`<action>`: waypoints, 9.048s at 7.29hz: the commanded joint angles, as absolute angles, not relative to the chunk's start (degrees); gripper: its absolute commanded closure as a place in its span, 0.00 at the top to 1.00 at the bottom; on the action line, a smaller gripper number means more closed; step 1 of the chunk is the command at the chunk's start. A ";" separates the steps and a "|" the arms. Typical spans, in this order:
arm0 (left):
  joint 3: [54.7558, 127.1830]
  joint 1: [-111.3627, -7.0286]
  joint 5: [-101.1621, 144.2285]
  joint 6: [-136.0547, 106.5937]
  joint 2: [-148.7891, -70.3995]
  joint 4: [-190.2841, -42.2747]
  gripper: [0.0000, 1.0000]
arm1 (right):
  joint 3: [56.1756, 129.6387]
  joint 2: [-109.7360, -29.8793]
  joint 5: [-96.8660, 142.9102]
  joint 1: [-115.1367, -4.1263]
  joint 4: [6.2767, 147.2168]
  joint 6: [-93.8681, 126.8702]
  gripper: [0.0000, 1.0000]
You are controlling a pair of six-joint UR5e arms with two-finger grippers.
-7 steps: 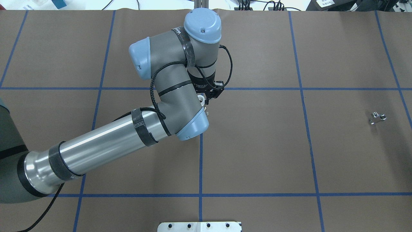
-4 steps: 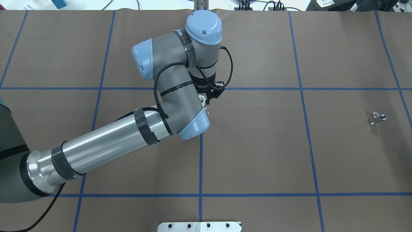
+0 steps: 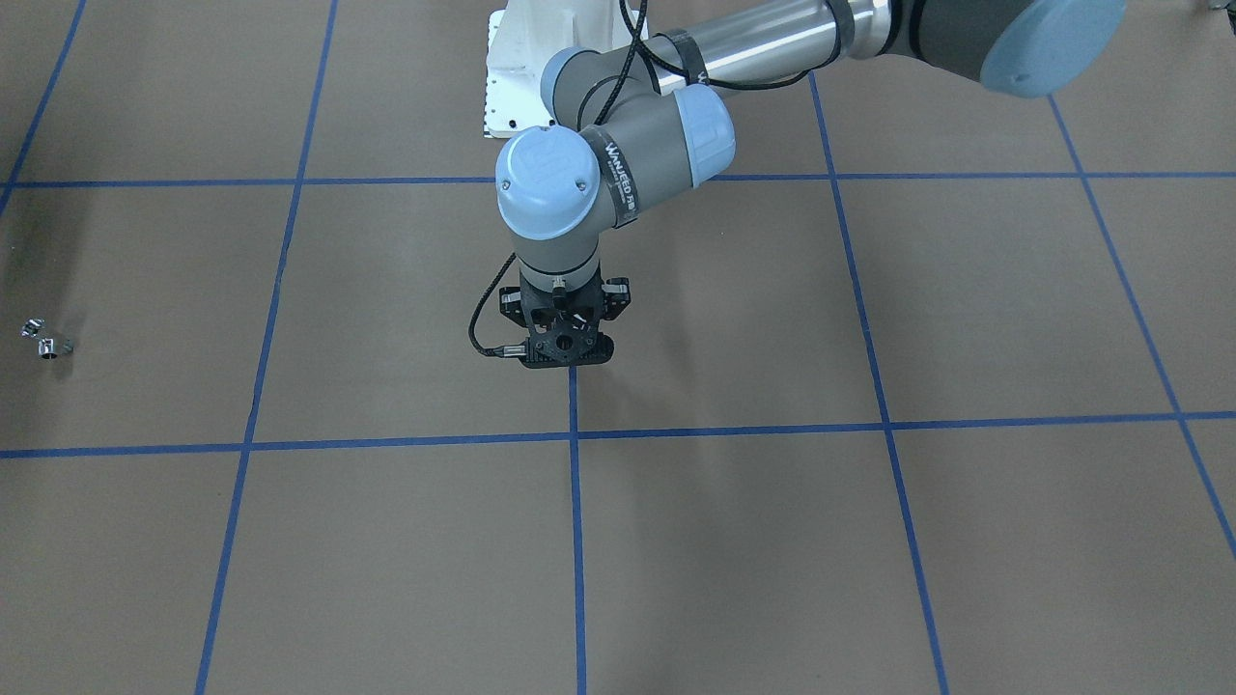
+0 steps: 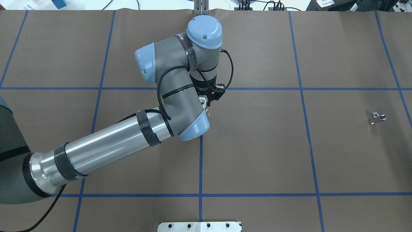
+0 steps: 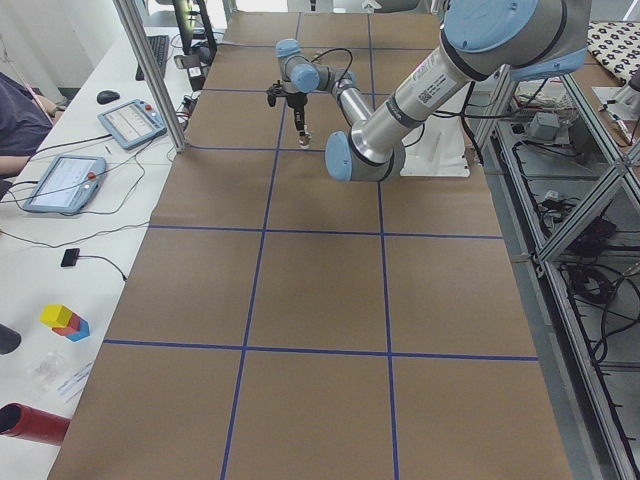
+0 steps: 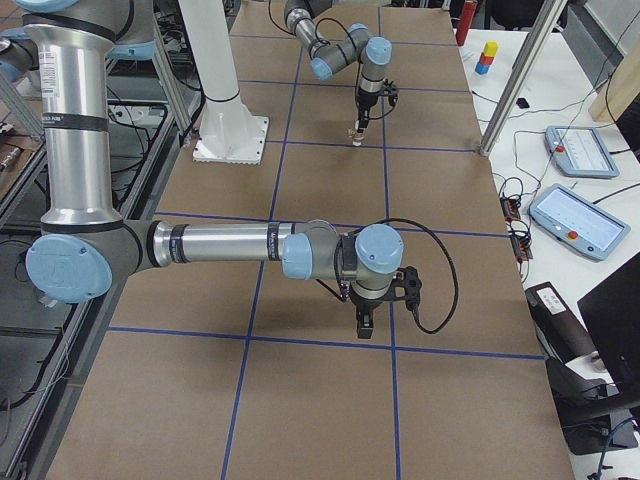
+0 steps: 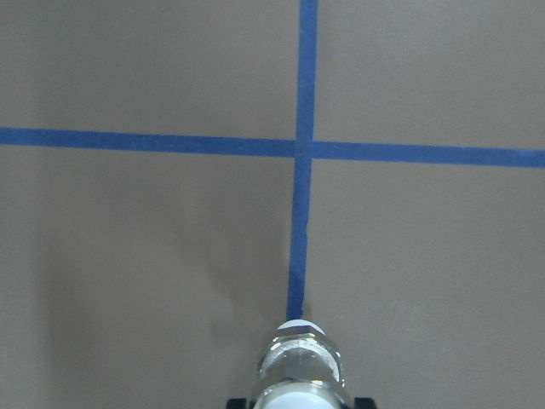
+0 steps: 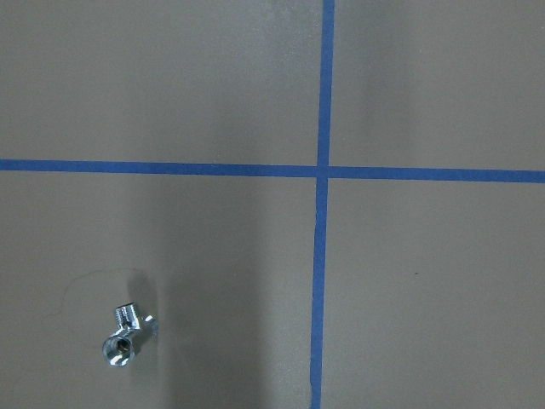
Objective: Assemble PPR valve and pipe with both arms
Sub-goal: 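Carry the valve with the left gripper to the table center and set it upright, then open and raise the left gripper away while the right gripper grasps the chrome fitting, then carry the chrome fitting with the right gripper over the valve's top opening, then lower and press the chrome fitting into the valve top with the right gripper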
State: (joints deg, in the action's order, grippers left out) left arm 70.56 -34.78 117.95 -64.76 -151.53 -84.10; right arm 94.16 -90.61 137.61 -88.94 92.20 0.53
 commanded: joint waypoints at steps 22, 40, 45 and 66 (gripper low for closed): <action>112.85 -46.66 116.10 -48.34 -115.85 -79.72 0.99 | 96.07 -88.05 132.98 -70.42 82.73 6.23 0.99; 114.79 -48.60 116.19 -42.45 -108.81 -80.42 0.99 | 90.53 -90.35 129.37 -62.75 73.65 12.74 0.00; 115.31 -49.91 116.02 -35.73 -105.23 -80.77 0.99 | 95.95 -77.67 133.59 -66.00 91.31 12.83 0.00; 109.60 -62.31 116.28 -9.93 -94.66 -84.55 0.99 | 80.60 -33.75 123.84 -38.15 101.25 77.87 0.00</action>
